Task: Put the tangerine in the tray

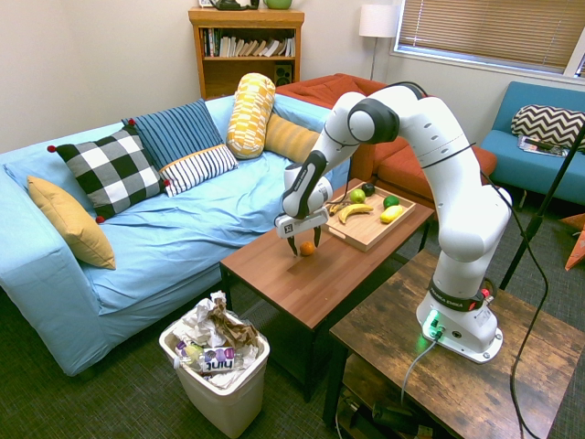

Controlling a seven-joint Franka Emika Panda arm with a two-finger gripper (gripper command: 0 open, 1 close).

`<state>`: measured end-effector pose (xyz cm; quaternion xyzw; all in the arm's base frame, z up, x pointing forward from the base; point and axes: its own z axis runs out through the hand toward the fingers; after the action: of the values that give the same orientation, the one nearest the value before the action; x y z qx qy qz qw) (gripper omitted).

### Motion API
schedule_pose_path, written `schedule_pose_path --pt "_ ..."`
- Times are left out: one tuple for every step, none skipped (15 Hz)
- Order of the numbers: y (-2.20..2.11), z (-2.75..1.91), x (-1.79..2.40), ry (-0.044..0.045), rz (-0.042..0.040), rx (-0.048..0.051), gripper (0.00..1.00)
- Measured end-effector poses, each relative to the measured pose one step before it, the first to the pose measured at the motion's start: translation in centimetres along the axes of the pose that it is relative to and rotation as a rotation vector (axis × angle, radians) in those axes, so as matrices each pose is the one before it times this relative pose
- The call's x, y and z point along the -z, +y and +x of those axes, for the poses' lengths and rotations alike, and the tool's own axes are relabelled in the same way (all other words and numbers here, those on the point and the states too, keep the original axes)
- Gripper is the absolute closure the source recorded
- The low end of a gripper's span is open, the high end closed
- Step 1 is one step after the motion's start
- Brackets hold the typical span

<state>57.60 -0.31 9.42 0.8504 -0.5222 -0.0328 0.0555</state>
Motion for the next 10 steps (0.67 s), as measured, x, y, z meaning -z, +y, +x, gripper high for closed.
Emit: schedule_pose_path --pt "-0.057 0.064 -0.025 -0.00176 0.00176 0.00096 1.0" --pt "0.006 0.122 -0.056 -0.00007 -0.00002 0.00036 1.0" --pt "0.06 0.101 -0.094 -0.00041 -0.00085 0.00099 1.0" --pt "0.023 0.041 -0.073 -0.00259 0.00074 0.00022 1.0" --pt "-0.009 -0.002 -0.04 -0.00263 0.00157 -0.00099 1.0" --pt "0.0 0.033 0.016 -0.00042 0.00173 0.00002 1.0" --pt "0.019 0.096 0.089 0.00119 0.00176 0.00032 1.0" --pt "-0.027 0.13 0.302 0.0026 0.00431 0.0001 1.0" --pt "-0.052 0.247 0.648 0.00521 0.00911 -0.00018 1.0" --pt "0.081 0.468 0.956 0.00818 0.01195 -0.00207 1.0"
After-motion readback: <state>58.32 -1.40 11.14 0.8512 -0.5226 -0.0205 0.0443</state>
